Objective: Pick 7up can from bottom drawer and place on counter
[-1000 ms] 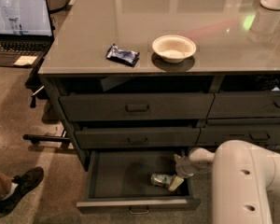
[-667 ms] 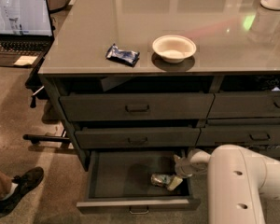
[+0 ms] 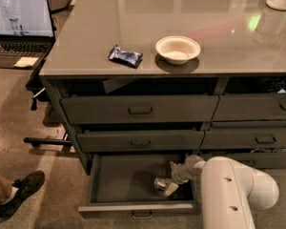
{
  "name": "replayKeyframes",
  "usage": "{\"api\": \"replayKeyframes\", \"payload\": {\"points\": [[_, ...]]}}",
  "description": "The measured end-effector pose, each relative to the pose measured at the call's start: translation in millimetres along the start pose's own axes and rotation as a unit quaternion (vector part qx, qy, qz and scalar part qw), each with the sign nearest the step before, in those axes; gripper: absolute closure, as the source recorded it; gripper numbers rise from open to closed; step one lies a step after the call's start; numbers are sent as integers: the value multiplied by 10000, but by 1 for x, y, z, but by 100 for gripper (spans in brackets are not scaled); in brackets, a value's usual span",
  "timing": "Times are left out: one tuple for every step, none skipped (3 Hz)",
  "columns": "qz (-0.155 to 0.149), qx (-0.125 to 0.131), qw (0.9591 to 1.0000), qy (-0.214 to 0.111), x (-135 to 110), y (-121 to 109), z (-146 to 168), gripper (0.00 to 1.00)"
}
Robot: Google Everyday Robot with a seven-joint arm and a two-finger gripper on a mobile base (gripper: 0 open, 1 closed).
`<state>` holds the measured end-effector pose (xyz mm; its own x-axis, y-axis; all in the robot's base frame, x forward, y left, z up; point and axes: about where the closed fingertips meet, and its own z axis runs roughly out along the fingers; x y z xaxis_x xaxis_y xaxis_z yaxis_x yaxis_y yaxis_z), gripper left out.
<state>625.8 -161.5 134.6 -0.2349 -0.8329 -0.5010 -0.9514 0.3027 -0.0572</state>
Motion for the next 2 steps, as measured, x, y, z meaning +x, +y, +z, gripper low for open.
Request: {"api": "replayKeyframes", "payload": {"points": [[72,-74,9999,-68,1,4,15,19],[214,57,9997,-133,6,3,8,42]]}}
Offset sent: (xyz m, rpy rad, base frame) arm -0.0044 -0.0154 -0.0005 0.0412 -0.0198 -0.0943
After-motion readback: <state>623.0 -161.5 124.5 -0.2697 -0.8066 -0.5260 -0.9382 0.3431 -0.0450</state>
